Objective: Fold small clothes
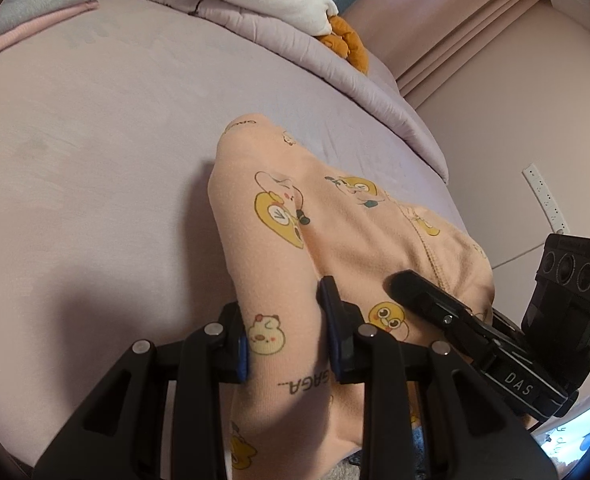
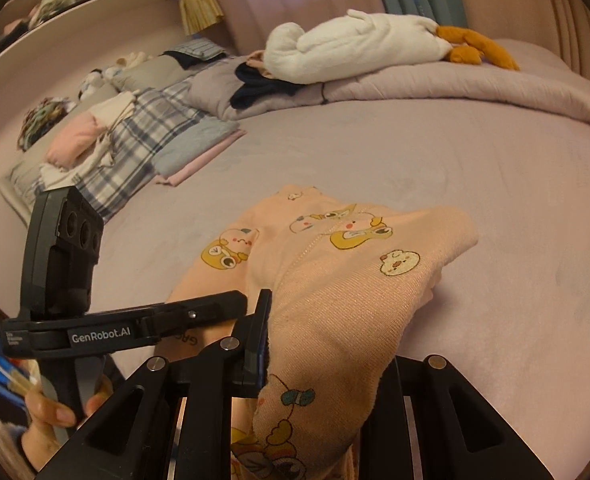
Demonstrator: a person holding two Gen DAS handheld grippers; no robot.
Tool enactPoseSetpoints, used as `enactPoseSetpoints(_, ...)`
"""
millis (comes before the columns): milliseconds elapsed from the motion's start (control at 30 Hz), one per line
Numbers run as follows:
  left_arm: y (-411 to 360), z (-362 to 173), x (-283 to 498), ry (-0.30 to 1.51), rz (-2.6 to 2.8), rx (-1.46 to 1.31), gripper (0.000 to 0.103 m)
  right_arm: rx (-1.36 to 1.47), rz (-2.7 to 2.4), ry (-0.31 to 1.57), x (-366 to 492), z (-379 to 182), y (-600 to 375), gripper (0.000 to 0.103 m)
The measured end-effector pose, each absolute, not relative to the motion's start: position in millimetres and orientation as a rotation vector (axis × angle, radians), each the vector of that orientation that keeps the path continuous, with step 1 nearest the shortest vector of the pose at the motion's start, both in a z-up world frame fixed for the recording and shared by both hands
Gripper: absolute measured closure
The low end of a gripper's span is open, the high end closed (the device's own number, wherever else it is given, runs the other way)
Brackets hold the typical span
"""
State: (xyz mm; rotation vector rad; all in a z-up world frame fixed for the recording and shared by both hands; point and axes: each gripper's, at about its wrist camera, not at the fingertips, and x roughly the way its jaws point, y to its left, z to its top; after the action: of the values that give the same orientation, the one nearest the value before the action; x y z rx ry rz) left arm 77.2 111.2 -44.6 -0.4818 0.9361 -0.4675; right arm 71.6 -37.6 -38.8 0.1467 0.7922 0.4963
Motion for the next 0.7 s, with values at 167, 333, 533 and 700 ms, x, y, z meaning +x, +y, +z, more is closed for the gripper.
enactPoseSetpoints(167,122,-38,71,0.909,-0.452,-0.487,0.075,0.129,0.517,0.775,68,-34,-28,0.079)
enactPoseSetpoints(333,136,-35,70,0.889,-0.44,-0.501,0.075,0.087,0.532,0.753,68,-28,-13,0.079)
enactPoseSetpoints(533,149,-34,69,0.873,-0.427,-0.51,0.076,0.066,0.548,0.748,72,-27,-2,0.079)
enactPoseSetpoints(700,158,-32,71,0.864,-0.419,-0.517,0.076,0.053,0.556,0.748,76,-26,6,0.079)
